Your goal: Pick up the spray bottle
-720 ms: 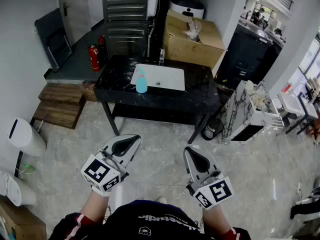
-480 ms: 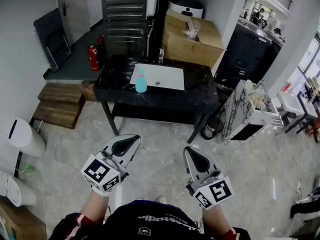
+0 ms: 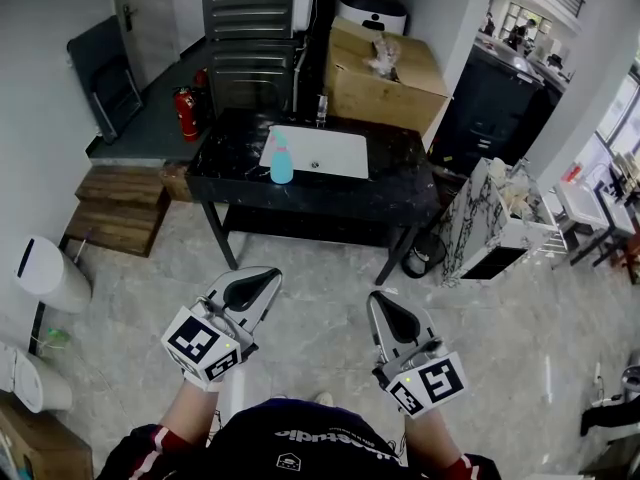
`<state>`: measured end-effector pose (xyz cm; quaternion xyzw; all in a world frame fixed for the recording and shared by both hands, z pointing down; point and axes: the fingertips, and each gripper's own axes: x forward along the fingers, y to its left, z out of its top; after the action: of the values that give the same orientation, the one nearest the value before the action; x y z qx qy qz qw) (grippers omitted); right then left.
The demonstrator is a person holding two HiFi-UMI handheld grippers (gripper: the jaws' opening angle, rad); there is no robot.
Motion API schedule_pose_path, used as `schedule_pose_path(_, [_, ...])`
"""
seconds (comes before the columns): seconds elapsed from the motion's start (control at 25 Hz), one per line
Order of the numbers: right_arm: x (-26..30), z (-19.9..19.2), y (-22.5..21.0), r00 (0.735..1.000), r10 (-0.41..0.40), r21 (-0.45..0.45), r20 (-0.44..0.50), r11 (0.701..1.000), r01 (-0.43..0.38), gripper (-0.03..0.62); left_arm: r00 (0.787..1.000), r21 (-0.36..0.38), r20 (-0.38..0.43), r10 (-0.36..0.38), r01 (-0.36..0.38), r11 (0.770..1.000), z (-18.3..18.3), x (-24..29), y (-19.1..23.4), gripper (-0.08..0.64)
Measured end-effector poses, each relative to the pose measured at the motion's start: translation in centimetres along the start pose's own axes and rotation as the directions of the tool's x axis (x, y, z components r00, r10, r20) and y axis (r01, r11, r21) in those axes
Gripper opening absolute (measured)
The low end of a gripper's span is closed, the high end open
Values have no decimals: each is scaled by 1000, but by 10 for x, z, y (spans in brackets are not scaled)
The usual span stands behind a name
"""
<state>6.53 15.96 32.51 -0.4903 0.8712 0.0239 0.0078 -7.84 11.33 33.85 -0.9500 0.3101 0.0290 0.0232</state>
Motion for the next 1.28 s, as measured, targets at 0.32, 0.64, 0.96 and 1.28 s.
schedule_pose_path(0.32, [-6,-1,-6,1000,12,28,2,1000,-12,35,1000,-24,-11,21,-21,999,-8,3,-2,15])
schedule_pose_path(0.64, [-13,-3,-20,999,33,42,11,999,-33,37,1000,-53,3,26,-26,998,-6,14,-10,15])
schedule_pose_path(0.96, [-25,-8,-53,997,76,54,23,996,-77,37,998,-31,-12,58,-58,998,-9,43,-30,15])
schedule_pose_path(1.28, [-17,-22,-80,995,95,86,20,992,-96,37,996,-5,-44,81,-81,997,-22,66,-28,15])
